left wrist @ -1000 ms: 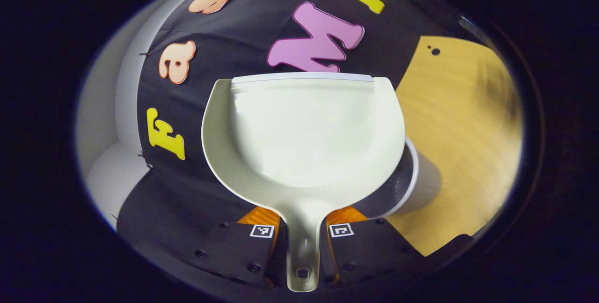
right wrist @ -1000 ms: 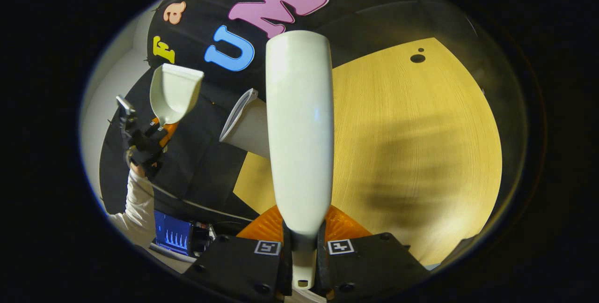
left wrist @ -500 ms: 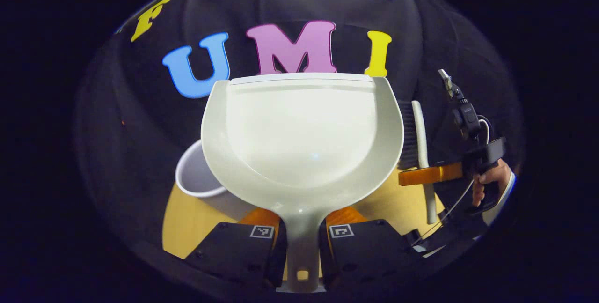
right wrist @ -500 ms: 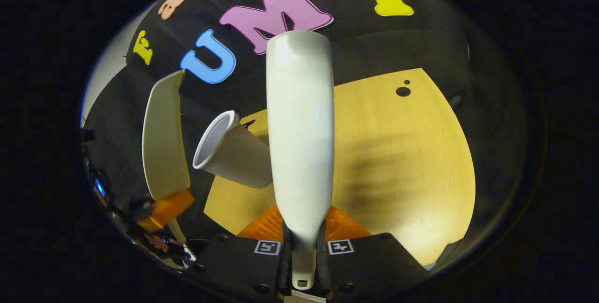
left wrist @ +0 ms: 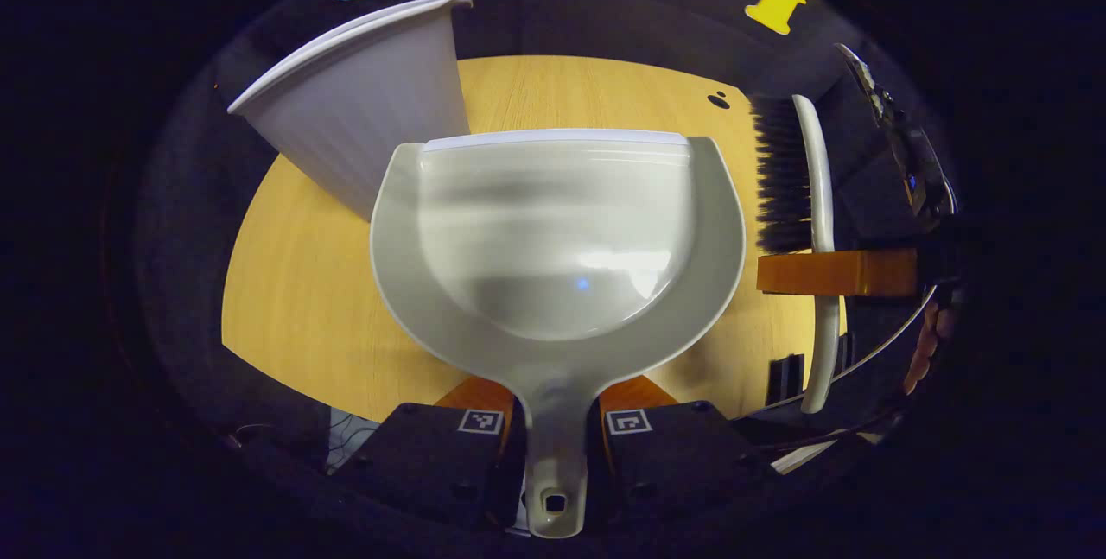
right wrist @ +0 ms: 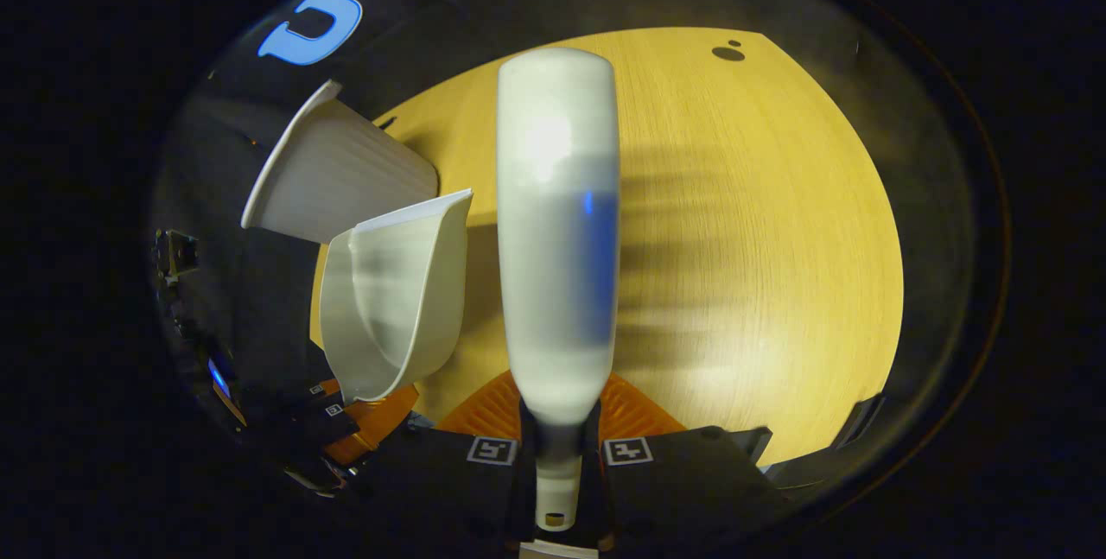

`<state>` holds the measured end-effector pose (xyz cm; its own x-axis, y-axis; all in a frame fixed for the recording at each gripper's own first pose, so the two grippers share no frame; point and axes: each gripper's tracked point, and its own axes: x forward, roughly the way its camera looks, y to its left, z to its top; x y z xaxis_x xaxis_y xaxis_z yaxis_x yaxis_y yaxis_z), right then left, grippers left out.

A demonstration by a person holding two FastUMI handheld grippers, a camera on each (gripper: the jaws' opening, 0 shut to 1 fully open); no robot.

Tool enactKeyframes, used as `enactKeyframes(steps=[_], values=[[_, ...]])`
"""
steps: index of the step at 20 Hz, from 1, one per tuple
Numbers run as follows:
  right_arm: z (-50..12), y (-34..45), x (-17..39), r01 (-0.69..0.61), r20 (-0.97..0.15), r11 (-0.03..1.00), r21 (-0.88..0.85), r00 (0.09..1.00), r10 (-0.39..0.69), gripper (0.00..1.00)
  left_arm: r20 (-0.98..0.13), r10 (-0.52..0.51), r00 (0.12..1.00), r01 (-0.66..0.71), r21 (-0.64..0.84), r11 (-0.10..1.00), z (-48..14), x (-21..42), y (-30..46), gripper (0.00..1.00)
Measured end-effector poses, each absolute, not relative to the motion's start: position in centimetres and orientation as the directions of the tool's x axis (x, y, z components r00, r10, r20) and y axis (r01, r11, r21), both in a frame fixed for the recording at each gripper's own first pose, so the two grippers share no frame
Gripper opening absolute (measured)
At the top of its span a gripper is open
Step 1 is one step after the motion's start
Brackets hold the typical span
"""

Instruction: Pick up the small broom and dustpan from the desktop, sweep the trash into the dustpan with the broom, and then empty the trash into the garbage bin.

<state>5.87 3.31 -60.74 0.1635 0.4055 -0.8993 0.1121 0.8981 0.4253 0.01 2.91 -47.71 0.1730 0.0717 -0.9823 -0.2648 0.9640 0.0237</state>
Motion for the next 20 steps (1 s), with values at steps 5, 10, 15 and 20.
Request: enactKeyframes(steps=[5, 10, 15, 20], values=[[-65.1, 3.6, 4.1, 0.13, -0.944, 0.936, 0.329, 0.038, 0.327, 0.23, -0.992, 0.09, 0.088, -0.248, 0.065, 0.967, -45.4, 1.5, 3.5, 0.27], [-68.4, 3.3, 1.8, 0.106, -0.967, 0.965, 0.238, -0.063, 0.246, 0.23, -0.999, 0.047, -0.002, -0.231, 0.046, 0.972, -44.6, 3.9, 1.8, 0.27], [-69.9, 3.3, -0.5, 0.139, -0.964, 0.967, 0.212, -0.135, 0.231, 0.22, -0.994, 0.095, -0.06, -0.197, 0.105, 0.975, -43.6, 5.4, 2.6, 0.27], [-69.8, 4.3, -0.6, 0.136, -0.961, 0.966, 0.219, -0.144, 0.238, 0.24, -0.992, 0.095, -0.079, -0.191, 0.109, 0.975, -44.0, 5.5, 1.8, 0.27]])
